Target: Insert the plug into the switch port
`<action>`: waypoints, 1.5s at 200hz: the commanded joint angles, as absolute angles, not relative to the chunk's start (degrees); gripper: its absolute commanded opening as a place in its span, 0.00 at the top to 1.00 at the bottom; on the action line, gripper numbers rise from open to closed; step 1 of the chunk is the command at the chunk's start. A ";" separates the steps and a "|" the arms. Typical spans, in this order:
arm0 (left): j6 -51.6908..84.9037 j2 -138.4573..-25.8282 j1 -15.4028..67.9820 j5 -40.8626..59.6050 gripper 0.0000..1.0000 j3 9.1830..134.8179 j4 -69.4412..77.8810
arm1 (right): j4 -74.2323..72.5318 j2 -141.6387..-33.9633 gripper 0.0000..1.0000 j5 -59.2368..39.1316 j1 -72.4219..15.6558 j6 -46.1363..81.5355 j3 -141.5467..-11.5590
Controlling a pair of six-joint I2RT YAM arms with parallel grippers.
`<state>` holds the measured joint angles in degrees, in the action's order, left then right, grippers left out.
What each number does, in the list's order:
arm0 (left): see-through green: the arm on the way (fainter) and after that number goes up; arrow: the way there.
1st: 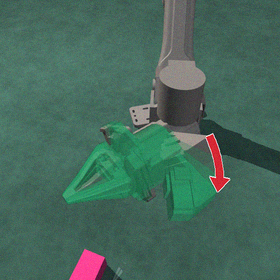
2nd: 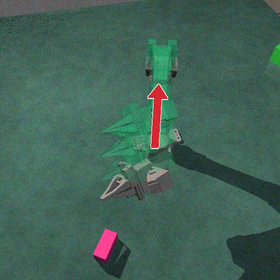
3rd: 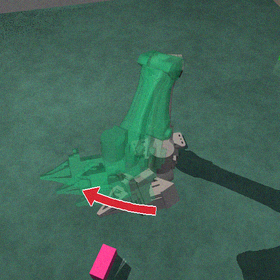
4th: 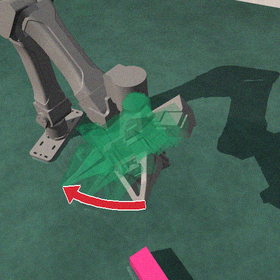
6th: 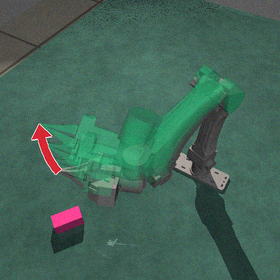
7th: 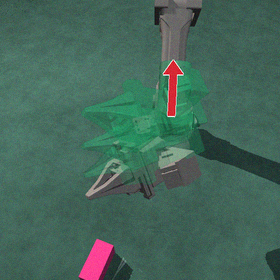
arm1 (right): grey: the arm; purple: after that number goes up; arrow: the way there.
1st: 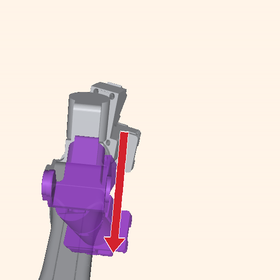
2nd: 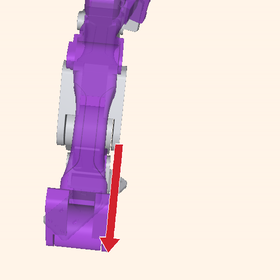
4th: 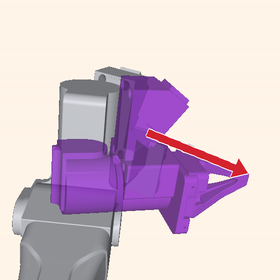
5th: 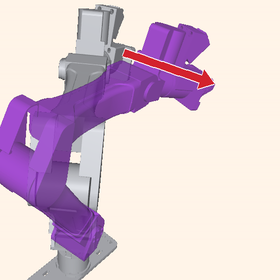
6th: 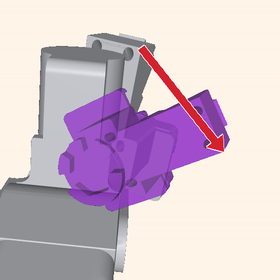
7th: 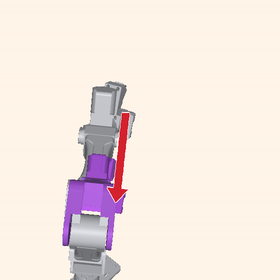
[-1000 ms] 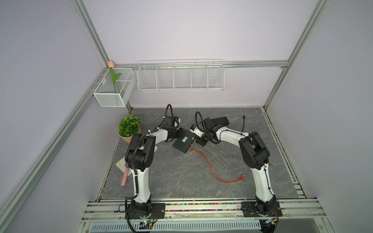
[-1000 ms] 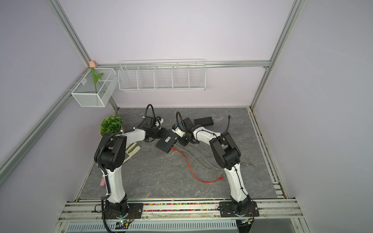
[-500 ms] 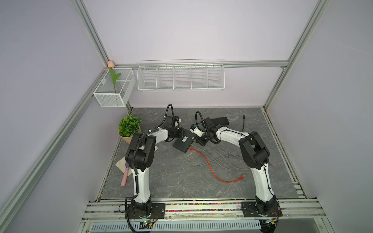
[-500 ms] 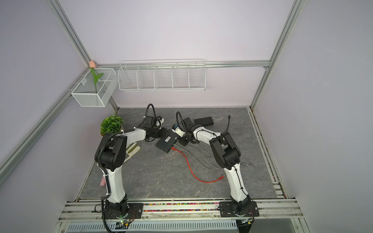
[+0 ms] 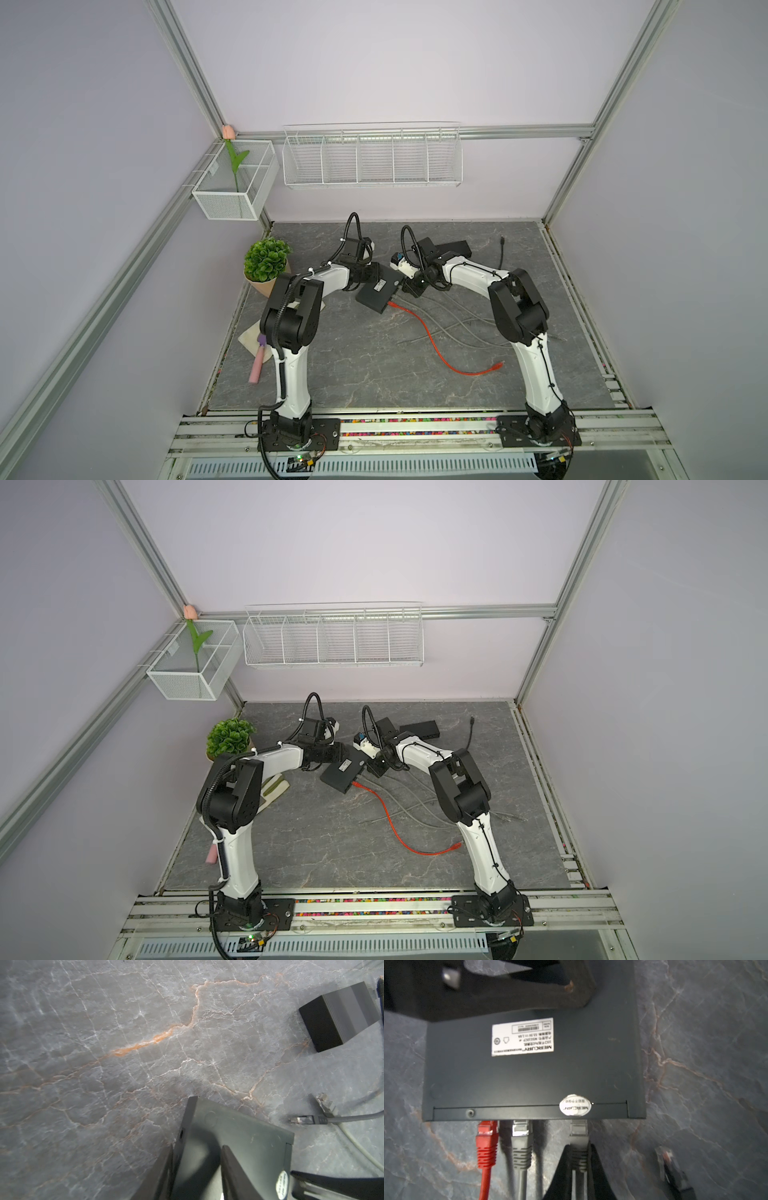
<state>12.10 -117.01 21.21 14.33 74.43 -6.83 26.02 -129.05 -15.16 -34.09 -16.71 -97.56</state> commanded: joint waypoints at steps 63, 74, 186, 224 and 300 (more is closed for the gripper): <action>21.68 -110.87 16.15 24.04 0.33 75.30 -10.38 | 14.30 -128.66 0.53 -17.87 -36.36 -18.62 -100.47; 22.28 -109.43 14.64 22.48 0.30 77.97 -12.81 | 14.90 -127.69 0.50 -17.15 -36.40 -18.69 -100.31; 28.75 -70.33 12.03 15.27 0.24 52.92 -6.45 | 23.80 -117.62 0.46 -5.73 -42.45 -19.96 -89.62; 30.53 -64.66 14.07 14.35 0.24 46.34 -5.35 | 25.60 -120.70 0.58 -5.83 -42.55 -19.09 -92.12; 30.79 -63.85 16.79 12.32 0.24 42.92 -3.49 | 31.53 -131.17 0.60 -6.39 -43.19 -19.57 -103.93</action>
